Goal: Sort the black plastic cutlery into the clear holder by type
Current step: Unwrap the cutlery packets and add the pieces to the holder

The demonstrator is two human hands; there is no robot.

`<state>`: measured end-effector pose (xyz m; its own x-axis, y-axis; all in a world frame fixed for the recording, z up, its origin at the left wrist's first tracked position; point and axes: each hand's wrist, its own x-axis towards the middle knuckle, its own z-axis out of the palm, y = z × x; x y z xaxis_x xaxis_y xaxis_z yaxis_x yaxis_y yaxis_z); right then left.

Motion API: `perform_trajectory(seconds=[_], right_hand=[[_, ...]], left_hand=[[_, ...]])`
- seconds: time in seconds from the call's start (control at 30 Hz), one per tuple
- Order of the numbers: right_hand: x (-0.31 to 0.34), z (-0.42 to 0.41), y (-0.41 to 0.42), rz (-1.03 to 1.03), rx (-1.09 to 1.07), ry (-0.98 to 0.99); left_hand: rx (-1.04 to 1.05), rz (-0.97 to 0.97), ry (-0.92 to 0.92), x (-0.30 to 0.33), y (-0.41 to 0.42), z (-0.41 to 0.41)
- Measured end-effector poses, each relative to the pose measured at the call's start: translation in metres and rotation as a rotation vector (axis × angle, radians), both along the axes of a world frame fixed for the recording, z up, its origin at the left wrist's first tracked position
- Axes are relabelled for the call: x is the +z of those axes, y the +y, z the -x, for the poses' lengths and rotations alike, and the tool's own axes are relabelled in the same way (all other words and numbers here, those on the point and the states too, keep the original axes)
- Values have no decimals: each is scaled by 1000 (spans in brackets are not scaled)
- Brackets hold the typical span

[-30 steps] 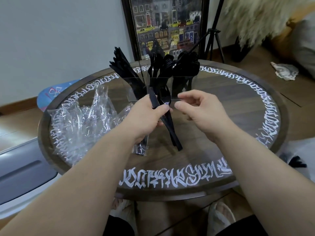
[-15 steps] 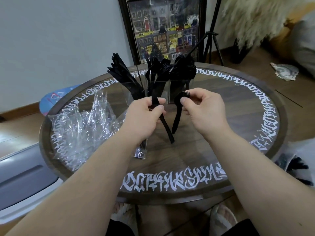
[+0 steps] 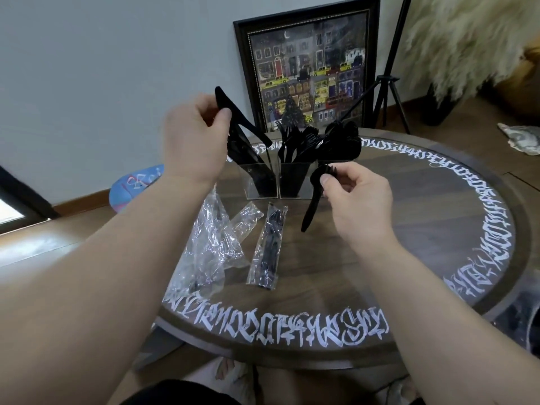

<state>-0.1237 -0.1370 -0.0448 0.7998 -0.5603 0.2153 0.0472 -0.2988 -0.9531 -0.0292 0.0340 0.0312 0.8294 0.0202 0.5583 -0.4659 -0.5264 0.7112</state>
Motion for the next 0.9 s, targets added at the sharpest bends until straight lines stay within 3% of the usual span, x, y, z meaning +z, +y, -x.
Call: perform_trajectory(seconds=[0.3,0.6,0.77,0.9], right_hand=[[-4,-1,-5,-21,11,-15],[-9,-8,-8,-26,20,-11],[-9,-9,-6,-28,37,-11],[-10,-9,-5,-31,38,-4]], left_hand=[[113,-396,42,-14,-15,-27],[89,-779,33,-48,-20,-47],[107,-873,-16,-62,-19,-51],[82,-737,-96,-66,-18,-43]])
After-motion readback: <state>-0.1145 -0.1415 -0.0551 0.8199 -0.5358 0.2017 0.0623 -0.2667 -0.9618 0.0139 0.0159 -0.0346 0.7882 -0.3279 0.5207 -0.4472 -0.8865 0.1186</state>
